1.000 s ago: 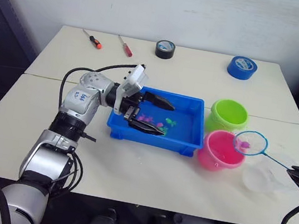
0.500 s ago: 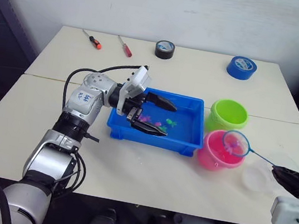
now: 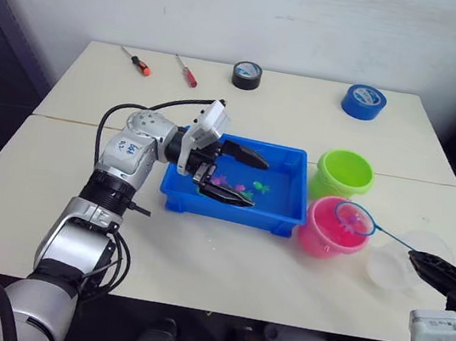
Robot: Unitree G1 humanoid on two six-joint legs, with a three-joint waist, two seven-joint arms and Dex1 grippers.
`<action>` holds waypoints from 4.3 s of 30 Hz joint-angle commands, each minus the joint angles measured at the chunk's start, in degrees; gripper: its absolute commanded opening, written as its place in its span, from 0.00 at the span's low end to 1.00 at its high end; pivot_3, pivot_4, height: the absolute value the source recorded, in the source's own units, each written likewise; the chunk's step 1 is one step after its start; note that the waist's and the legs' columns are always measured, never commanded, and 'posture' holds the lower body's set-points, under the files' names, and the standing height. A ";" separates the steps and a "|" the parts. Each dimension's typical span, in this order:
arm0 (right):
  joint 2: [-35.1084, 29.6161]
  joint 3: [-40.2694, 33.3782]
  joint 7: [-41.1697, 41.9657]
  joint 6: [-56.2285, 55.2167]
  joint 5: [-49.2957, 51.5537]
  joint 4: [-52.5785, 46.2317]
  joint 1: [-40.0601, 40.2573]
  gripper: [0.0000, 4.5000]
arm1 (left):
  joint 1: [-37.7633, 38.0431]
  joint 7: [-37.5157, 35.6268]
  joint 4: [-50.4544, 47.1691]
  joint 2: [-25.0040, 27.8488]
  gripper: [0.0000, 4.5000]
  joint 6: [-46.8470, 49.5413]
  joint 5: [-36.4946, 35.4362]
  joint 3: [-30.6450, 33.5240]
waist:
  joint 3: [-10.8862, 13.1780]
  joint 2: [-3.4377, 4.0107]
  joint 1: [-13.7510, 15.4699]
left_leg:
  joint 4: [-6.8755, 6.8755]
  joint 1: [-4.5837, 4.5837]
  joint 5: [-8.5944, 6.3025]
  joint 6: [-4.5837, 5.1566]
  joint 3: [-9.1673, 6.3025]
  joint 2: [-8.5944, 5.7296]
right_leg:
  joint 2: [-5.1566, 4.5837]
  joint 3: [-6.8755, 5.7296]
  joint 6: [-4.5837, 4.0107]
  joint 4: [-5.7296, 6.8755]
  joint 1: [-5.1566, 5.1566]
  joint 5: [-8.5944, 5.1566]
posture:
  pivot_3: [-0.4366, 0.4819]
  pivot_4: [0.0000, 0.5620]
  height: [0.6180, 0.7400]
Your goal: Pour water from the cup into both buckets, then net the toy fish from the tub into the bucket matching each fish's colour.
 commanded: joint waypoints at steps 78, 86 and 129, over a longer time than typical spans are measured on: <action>-0.61 5.58 -0.12 7.17 10.38 -0.82 -4.58 0.00 | 0.71 1.97 -0.74 1.58 0.99 -3.33 1.09 1.00 | 0.06 -0.10 -0.29 | -0.87 1.34 -0.15 0.28 1.20 0.09 | 0.10 1.20 0.39 -0.68 0.80 0.21 | 0.48 0.27 0.97; -6.38 17.96 3.92 50.06 40.44 -8.07 -19.99 0.00 | 4.90 3.22 -0.89 8.35 0.99 -0.89 2.48 3.09 | 0.06 -0.10 -1.87 | -0.89 1.41 -0.15 0.27 1.17 0.18 | 0.08 1.19 0.38 -0.59 0.80 0.21 | 0.48 0.27 0.97; 10.30 62.60 4.10 54.25 26.11 24.25 -61.54 0.00 | 21.45 17.57 -23.85 20.43 0.99 12.28 -1.64 11.83 | 0.05 -0.08 -1.61 | -0.77 0.25 -0.11 0.13 1.11 0.10 | -0.12 1.03 0.36 -0.52 -0.42 0.22 | 0.48 0.27 0.97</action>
